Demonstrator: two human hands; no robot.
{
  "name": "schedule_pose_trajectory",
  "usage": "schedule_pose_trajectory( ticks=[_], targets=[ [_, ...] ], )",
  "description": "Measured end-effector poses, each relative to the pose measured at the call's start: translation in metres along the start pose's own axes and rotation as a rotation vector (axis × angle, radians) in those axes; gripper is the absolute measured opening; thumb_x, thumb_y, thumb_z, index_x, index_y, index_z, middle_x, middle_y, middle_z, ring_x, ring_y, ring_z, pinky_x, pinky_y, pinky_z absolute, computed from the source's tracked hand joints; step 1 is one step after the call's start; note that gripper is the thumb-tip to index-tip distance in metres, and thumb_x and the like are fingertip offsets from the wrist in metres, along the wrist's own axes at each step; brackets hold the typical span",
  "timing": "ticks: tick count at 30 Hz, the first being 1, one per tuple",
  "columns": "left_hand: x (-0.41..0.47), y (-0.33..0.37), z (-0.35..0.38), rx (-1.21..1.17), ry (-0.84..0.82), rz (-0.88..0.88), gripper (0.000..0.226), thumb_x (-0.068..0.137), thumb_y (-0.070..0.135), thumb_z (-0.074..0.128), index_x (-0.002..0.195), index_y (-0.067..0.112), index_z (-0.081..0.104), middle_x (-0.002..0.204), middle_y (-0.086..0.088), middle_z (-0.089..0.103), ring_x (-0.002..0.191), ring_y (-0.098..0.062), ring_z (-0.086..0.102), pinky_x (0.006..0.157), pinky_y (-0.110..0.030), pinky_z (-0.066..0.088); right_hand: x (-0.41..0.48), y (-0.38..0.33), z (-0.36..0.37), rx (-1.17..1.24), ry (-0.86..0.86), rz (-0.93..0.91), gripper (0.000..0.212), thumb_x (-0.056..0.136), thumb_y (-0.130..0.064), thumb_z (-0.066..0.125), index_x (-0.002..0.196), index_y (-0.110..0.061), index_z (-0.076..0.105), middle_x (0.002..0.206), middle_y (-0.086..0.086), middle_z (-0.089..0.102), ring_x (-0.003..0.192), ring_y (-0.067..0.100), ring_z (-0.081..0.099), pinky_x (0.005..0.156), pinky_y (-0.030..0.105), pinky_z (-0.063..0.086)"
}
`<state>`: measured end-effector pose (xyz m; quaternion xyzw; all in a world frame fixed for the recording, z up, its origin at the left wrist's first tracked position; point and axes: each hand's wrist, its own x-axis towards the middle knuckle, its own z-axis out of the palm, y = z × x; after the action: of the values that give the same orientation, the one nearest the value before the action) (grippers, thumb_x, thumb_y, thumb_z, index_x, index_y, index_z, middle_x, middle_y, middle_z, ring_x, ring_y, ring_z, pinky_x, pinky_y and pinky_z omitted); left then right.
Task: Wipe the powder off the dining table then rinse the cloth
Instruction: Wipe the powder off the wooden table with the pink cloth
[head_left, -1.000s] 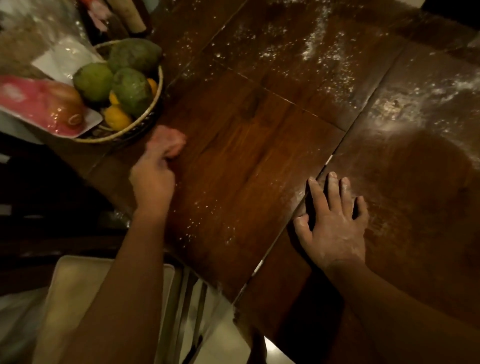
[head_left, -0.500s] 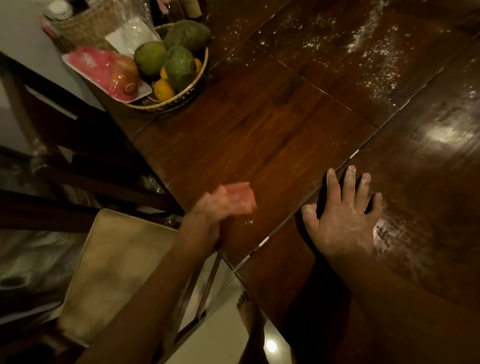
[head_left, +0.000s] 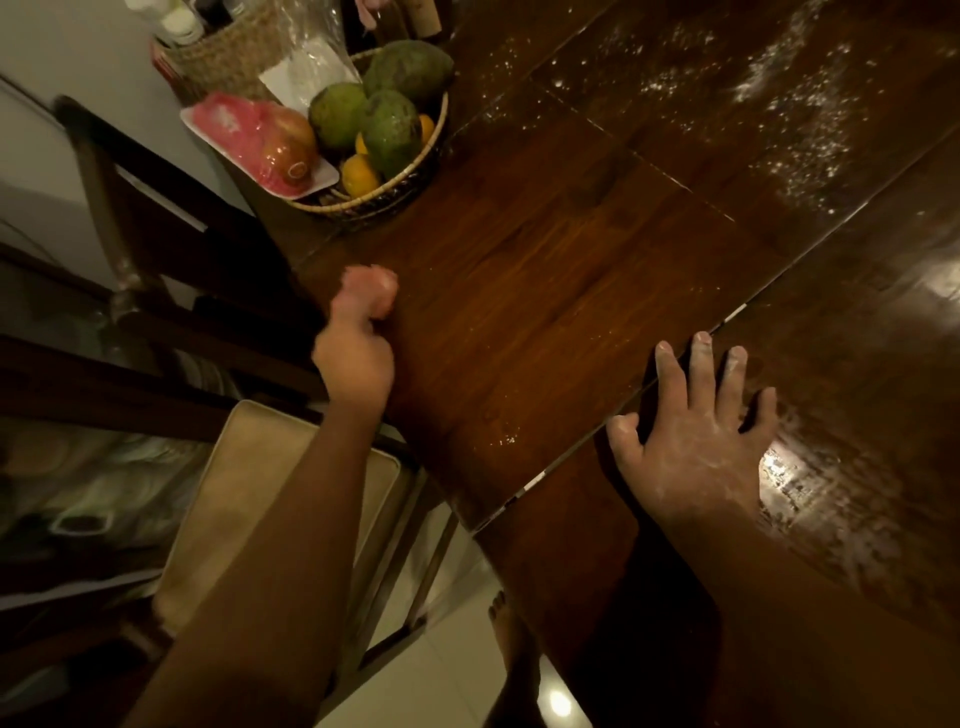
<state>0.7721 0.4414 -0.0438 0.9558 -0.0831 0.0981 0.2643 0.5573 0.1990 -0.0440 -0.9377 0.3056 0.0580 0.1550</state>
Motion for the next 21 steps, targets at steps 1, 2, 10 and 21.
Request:
schedule_pose_trajectory(
  ticks=[1,2,10,21],
  targets=[
    [-0.025,0.010,-0.001,-0.001,-0.019,0.069,0.055,0.087,-0.011,0.047,0.128,0.020,0.066,0.115,-0.004,0.069,0.098,-0.013,0.063,0.089,-0.017,0.044,0.000,0.000,0.000,0.003,-0.004,0.001,0.077,0.090,-0.055,0.026,0.159,-0.024,0.013,0.169,0.007,-0.002,0.154,0.031,-0.010,0.120,0.063,0.002],
    [-0.042,0.015,-0.003,-0.001,-0.057,0.121,0.056,0.087,-0.012,0.048,0.127,0.022,0.067,0.120,0.000,0.068,0.107,-0.016,0.064,0.097,-0.022,0.046,0.000,0.000,0.000,0.004,-0.007,0.002,0.077,0.090,-0.055,0.027,0.159,-0.024,0.013,0.169,0.007,-0.001,0.154,0.031,-0.010,0.120,0.063,0.002],
    [0.045,-0.027,-0.011,-0.074,-0.177,0.280,0.058,0.080,-0.025,0.039,0.118,0.007,0.070,0.129,0.001,0.063,0.126,0.019,0.043,0.119,-0.015,0.021,0.000,-0.001,0.000,0.016,0.004,0.007,0.078,0.088,-0.056,0.027,0.159,-0.024,0.017,0.169,0.007,0.001,0.155,0.030,-0.007,0.120,0.063,0.003],
    [0.119,-0.029,0.009,0.240,-0.086,-0.222,0.045,0.086,0.000,0.043,0.120,0.022,0.063,0.130,-0.010,0.060,0.120,-0.036,0.055,0.100,-0.050,0.047,0.000,0.000,0.000,0.013,0.007,0.008,0.076,0.089,-0.057,0.025,0.158,-0.026,0.017,0.169,0.005,0.002,0.155,0.028,-0.007,0.120,0.061,0.005]
  ],
)
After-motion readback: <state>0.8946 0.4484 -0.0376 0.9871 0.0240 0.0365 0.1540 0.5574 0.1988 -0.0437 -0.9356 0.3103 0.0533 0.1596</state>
